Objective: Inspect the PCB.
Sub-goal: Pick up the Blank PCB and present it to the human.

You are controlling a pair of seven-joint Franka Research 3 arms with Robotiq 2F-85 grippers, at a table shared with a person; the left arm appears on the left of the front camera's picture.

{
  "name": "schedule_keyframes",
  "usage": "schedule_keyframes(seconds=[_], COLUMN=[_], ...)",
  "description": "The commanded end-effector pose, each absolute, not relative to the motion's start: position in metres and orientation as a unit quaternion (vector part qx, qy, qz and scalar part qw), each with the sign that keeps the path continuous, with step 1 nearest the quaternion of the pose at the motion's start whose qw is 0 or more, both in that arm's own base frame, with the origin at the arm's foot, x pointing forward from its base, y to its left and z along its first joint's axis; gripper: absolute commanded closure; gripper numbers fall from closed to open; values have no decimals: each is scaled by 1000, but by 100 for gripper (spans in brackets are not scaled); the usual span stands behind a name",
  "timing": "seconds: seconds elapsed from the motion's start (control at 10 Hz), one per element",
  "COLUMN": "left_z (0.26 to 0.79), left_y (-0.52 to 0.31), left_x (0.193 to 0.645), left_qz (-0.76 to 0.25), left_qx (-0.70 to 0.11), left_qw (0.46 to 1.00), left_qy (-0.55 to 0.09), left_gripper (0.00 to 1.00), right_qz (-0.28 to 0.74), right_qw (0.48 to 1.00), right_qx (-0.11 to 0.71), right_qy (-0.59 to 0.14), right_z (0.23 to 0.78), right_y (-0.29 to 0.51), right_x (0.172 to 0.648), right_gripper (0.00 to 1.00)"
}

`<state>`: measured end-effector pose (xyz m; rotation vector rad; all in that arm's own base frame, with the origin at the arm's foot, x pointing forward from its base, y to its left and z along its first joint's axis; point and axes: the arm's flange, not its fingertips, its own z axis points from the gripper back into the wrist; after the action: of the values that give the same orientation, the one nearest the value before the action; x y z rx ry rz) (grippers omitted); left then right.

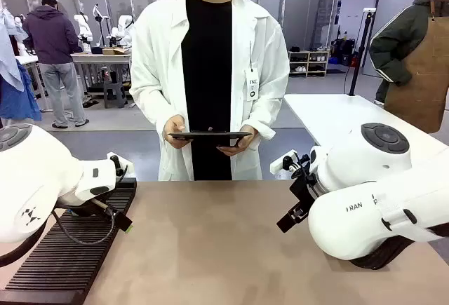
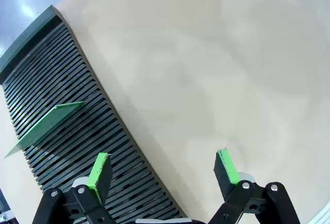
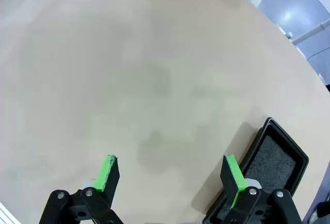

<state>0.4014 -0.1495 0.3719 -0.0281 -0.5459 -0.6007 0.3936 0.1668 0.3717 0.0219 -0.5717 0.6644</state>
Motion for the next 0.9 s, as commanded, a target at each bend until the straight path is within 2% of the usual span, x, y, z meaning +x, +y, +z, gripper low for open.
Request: schedule_keyframes(seconds=[0.0,0.8], left_z=[372,372], left_y=[-150,-150], left_x=[401,401], left_qz=[-292,-292], left_qx=[-14,-14], left_qw=[919,919], left_qy=[-266,-266], left_gripper=[0,0], right_qz=[322,322], right_qw=[905,905], right_qx=[11,11], right_qy=[-277,-277], right_z=[372,372], right_y=[167,167], right_x=[394,394], right_gripper=[0,0])
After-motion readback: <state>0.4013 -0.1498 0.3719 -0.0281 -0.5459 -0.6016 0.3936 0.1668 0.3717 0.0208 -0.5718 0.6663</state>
